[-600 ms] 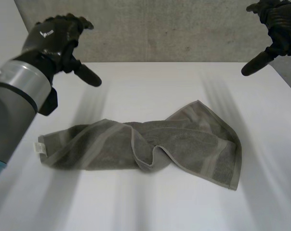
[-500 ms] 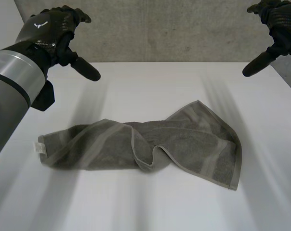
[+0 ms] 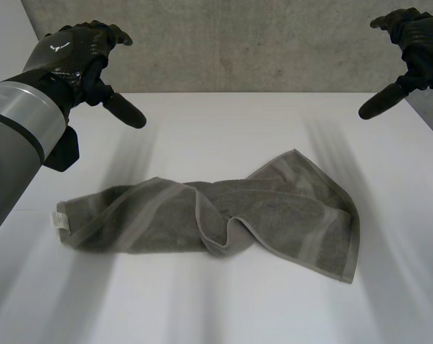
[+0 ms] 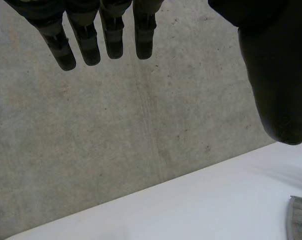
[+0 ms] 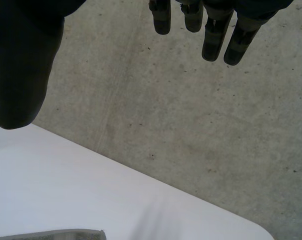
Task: Fold the towel.
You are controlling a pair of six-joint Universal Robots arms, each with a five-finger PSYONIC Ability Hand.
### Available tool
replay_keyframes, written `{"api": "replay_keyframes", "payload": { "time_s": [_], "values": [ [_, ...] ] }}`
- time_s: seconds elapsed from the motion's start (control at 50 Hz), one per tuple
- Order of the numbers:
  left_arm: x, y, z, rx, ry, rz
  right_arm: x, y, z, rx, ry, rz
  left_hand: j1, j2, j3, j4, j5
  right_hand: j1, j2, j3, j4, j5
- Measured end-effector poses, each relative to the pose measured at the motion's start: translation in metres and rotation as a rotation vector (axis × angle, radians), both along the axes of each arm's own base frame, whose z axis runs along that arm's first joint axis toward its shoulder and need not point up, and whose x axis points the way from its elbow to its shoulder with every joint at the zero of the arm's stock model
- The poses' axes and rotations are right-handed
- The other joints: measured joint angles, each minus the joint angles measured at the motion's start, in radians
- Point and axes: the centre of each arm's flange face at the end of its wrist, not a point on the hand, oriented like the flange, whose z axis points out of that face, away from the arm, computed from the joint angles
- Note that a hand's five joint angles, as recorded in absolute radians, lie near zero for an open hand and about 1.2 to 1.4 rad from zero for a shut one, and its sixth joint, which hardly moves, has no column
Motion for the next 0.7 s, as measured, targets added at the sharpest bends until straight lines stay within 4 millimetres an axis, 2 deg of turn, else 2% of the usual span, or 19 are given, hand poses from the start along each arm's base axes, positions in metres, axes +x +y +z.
{"api": "replay_keyframes", "payload": {
  "time_s": [0.58,0.7],
  "values": [
    [-0.003,0.001,-0.006,-0.001,-0.018,-0.024,0.001,0.002,-0.001,-0.001,0.014,0.001,0.0,0.0,0.0,0.0,0.0,0.0,0.0,0.0,0.0,0.0],
    [-0.015,-0.004,-0.025,-0.008,-0.115,-0.119,0.002,0.006,-0.017,0.062,0.06,0.026,0.0,0.0,0.0,0.0,0.0,0.0,0.0,0.0,0.0,0.0]
  ]
}}
